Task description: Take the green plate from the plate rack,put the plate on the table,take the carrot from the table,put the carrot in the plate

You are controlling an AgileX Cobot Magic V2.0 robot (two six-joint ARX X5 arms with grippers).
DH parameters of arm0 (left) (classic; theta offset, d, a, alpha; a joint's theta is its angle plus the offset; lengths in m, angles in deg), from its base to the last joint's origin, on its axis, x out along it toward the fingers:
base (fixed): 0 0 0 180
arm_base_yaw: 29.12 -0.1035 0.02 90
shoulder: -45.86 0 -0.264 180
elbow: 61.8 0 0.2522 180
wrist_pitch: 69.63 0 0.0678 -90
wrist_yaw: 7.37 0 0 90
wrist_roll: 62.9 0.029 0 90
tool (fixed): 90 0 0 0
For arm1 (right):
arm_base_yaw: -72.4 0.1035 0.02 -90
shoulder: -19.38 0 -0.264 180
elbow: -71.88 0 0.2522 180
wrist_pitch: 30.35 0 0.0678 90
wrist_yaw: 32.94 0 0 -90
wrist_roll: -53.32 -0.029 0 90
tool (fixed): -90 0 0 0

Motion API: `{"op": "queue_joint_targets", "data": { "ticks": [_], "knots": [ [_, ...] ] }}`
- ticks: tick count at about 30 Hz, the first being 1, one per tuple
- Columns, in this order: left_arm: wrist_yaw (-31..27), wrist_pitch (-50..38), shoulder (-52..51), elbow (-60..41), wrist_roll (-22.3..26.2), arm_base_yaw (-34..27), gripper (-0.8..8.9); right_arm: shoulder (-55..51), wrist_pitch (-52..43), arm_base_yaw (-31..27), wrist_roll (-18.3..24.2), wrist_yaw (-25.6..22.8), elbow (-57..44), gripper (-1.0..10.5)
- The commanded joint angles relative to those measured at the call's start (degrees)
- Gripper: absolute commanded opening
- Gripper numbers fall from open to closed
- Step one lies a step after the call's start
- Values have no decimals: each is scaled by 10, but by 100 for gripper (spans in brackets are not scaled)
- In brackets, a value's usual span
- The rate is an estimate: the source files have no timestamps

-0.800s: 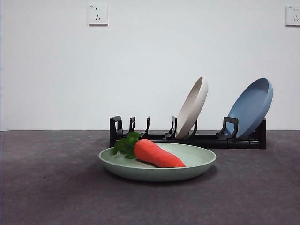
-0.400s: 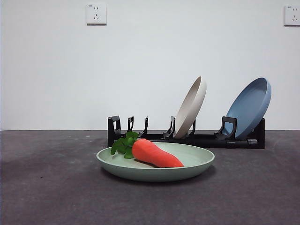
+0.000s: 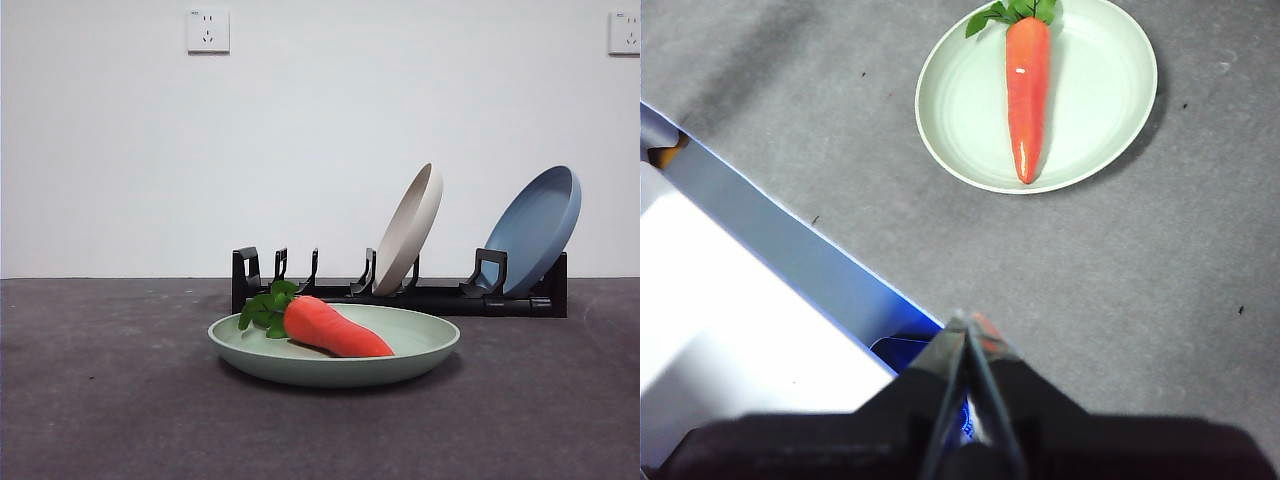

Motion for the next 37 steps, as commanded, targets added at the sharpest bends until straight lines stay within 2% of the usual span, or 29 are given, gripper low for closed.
{"op": "queue_joint_targets", "data": {
  "ticks": [1,10,15,25,30,37],
  "knots": [
    [11,-7,-25,-48,-7,-10,-3,-1,-3,1,-5,-2,-2,1],
    [17,-71,-60,-175,-36,-16,-3,-1,-3,1,-5,-2,-2,1],
    [31,-74,-78,-212,-54,-16,-3,-1,-3,1,-5,-2,-2,1],
    [31,18,-114,-216,-62,-16,-3,-1,-3,1,-5,-2,-2,1],
    [65,20,-114,-216,-66,-16,-3,-1,-3,1,-5,-2,-2,1],
    [68,17,-114,-216,-66,-16,-3,-1,-3,1,-5,-2,-2,1]
  ]
}}
